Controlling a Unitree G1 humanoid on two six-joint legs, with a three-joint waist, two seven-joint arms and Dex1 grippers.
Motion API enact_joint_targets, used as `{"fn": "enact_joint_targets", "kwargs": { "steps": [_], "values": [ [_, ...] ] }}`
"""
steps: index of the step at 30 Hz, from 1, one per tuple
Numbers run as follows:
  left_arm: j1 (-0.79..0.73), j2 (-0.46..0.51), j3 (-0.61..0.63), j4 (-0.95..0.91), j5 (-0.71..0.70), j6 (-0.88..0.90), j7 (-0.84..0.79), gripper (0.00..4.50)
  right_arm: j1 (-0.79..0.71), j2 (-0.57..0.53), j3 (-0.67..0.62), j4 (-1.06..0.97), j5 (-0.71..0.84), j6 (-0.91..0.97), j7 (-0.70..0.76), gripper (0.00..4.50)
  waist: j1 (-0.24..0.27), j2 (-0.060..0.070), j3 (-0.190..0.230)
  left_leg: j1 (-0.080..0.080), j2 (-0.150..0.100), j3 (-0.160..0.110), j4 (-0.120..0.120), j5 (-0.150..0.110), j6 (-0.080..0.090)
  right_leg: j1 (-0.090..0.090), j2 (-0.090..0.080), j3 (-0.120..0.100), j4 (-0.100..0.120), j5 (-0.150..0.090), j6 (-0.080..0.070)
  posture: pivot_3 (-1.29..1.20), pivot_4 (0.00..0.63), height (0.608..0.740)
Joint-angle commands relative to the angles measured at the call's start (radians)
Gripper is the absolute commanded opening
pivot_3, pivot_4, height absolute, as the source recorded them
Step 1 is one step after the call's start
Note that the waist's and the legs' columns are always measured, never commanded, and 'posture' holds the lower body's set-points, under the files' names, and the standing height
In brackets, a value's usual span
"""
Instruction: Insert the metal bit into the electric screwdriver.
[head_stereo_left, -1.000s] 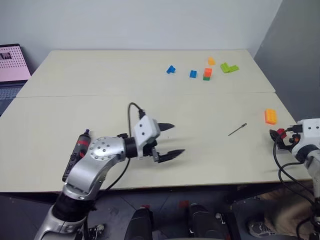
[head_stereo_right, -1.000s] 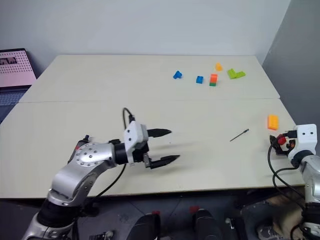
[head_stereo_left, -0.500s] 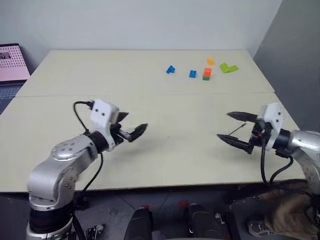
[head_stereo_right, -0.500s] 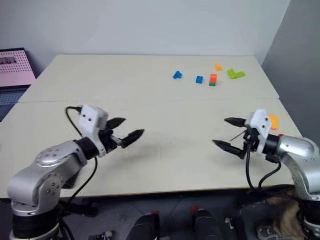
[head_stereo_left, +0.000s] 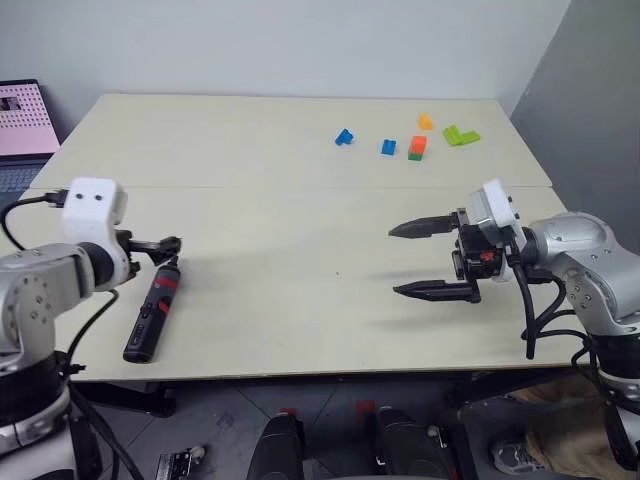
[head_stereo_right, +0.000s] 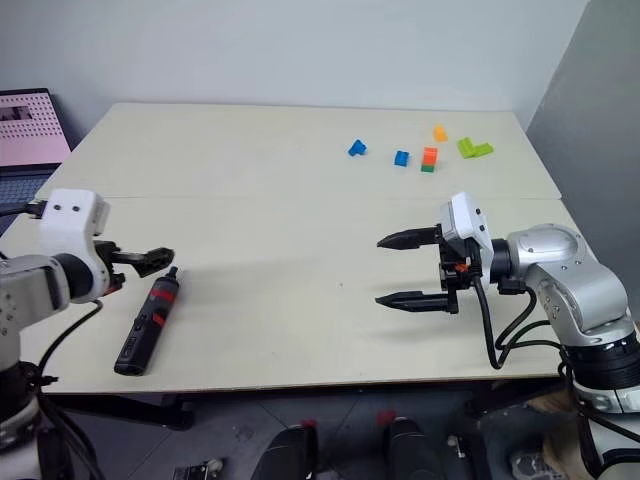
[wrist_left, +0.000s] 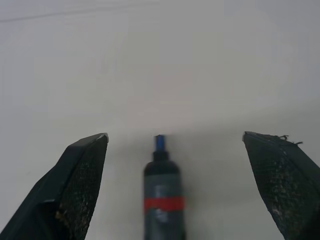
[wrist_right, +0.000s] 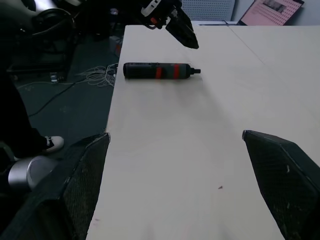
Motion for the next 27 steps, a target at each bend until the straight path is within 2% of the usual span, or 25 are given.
{"fn": "enact_joint_targets", "kwargs": {
  "steps": [1, 7, 14, 26, 27],
  "values": [
    [-0.043, 0.032, -0.045, 0.103, 0.02, 0.043, -0.015, 4.5, -0.035, 0.02, 0.017, -0.008, -0.006, -0.024, 0.028, 4.47, 0.002, 0.0, 0.0, 0.0, 0.0, 0.0, 0.0, 0.0, 0.0, 0.0, 0.0, 0.0, 0.0, 0.0, 0.0, 0.0, 0.15, 0.74],
    [-0.091, 0.016, -0.143, 0.215, 0.027, 0.078, -0.018, 4.5, -0.035, 0.039, 0.03, -0.021, -0.018, -0.028, 0.027, 4.47, 0.003, 0.0, 0.0, 0.0, 0.0, 0.0, -0.001, 0.0, 0.0, -0.001, 0.0, 0.0, 0.0, 0.001, 0.002, 0.0, 0.15, 0.74],
    [-0.173, 0.006, -0.246, 0.373, 0.067, -0.004, -0.037, 4.5, -0.02, 0.04, 0.03, -0.066, 0.007, -0.003, 0.023, 4.47, 0.005, 0.0, 0.0, 0.0, 0.0, 0.0, -0.001, 0.0, 0.0, -0.001, -0.001, -0.001, 0.001, 0.002, 0.004, 0.0, 0.15, 0.74],
    [-0.25, -0.016, -0.324, 0.528, 0.094, -0.053, -0.079, 4.5, -0.032, 0.016, 0.021, -0.08, 0.016, 0.016, 0.043, 4.47, 0.011, 0.0, 0.0, -0.001, 0.0, 0.0, -0.001, 0.0, 0.0, -0.001, -0.001, -0.001, 0.001, 0.003, 0.004, 0.0, 0.15, 0.74],
    [-0.255, -0.019, -0.33, 0.54, 0.097, -0.063, -0.082, 4.32, -0.033, 0.015, 0.022, -0.08, 0.014, 0.014, 0.043, 4.49, 0.012, 0.0, 0.0, -0.001, 0.0, 0.0, -0.001, 0.0, 0.0, -0.001, -0.001, -0.001, 0.001, 0.003, 0.005, 0.0, 0.15, 0.74]
  ]
}}
